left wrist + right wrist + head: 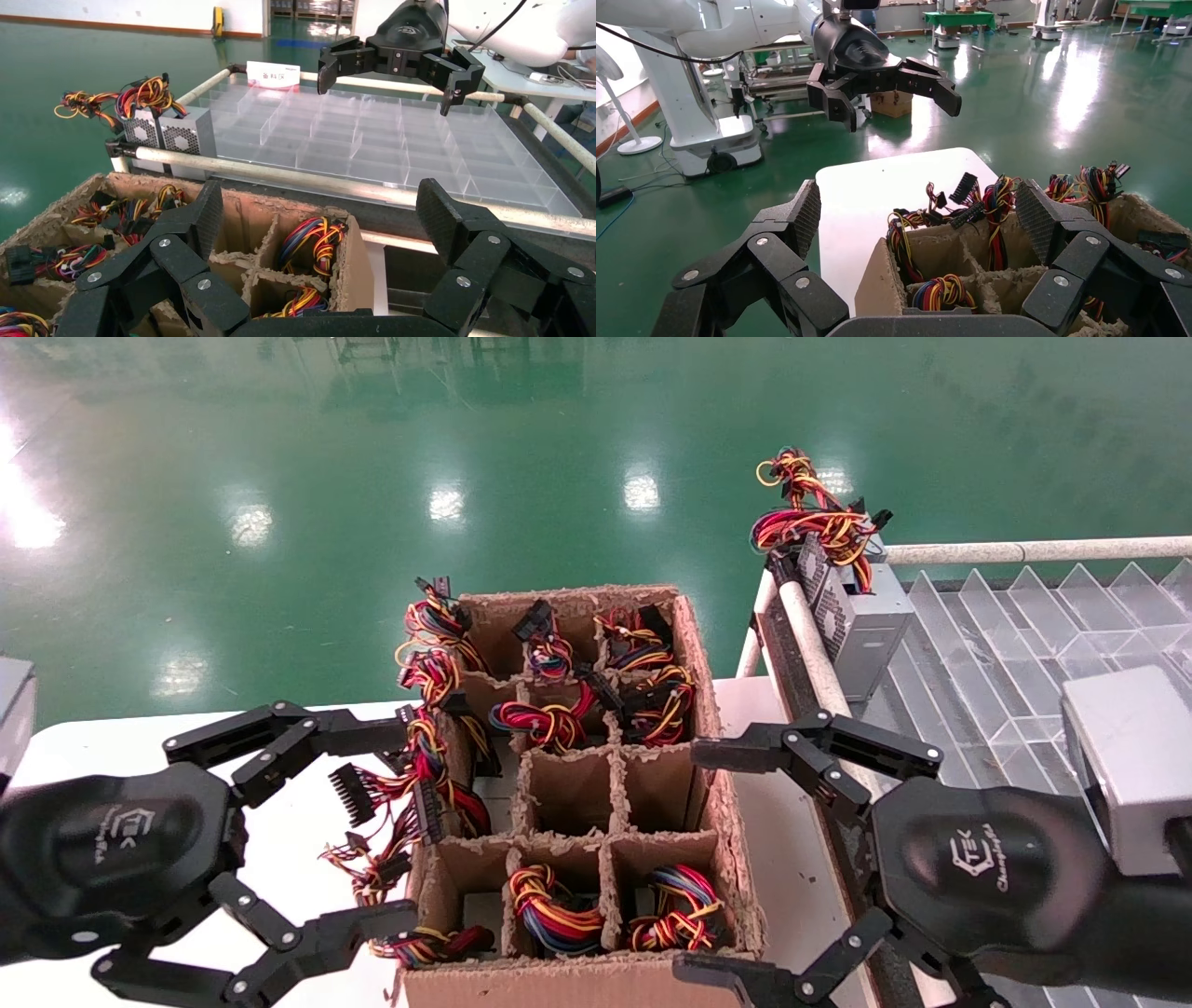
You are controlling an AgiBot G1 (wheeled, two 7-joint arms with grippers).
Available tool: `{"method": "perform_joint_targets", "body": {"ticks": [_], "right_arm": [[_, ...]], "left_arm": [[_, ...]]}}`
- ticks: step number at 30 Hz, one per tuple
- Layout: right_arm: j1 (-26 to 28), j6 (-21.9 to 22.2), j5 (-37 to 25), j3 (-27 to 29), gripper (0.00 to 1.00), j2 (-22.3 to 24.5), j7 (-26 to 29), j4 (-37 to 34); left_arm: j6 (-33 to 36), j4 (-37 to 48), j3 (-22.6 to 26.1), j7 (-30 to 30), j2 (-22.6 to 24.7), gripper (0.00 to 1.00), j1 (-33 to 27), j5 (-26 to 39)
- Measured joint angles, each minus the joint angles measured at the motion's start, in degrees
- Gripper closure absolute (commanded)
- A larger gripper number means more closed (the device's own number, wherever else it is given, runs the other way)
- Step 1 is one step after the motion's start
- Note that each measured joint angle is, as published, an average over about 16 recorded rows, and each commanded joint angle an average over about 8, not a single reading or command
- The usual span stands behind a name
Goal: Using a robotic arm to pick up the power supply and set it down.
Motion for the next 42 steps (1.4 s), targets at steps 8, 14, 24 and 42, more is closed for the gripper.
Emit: {"method": "perform_joint_targets", "body": {"ticks": [8, 14, 24, 42], "right_arm": [[0.0, 0.0, 0.0, 0.0, 0.00, 0.0, 0.0, 0.0], [0.0, 0.0, 0.0, 0.0, 0.00, 0.0, 0.0, 0.0], [0.0, 0.0, 0.0, 0.0, 0.00, 0.0, 0.0, 0.0], [0.0, 0.0, 0.0, 0.0, 0.00, 0.0, 0.0, 0.0]], "left_arm": [[0.0, 0.0, 0.0, 0.0, 0.0, 0.00, 0.0, 0.0], [0.0, 0.0, 0.0, 0.0, 0.0, 0.00, 0.0, 0.0], [0.0, 0.0, 0.0, 0.0, 0.0, 0.00, 0.0, 0.0], [0.0, 0.0, 0.0, 0.0, 0.0, 0.00, 0.0, 0.0]]}}
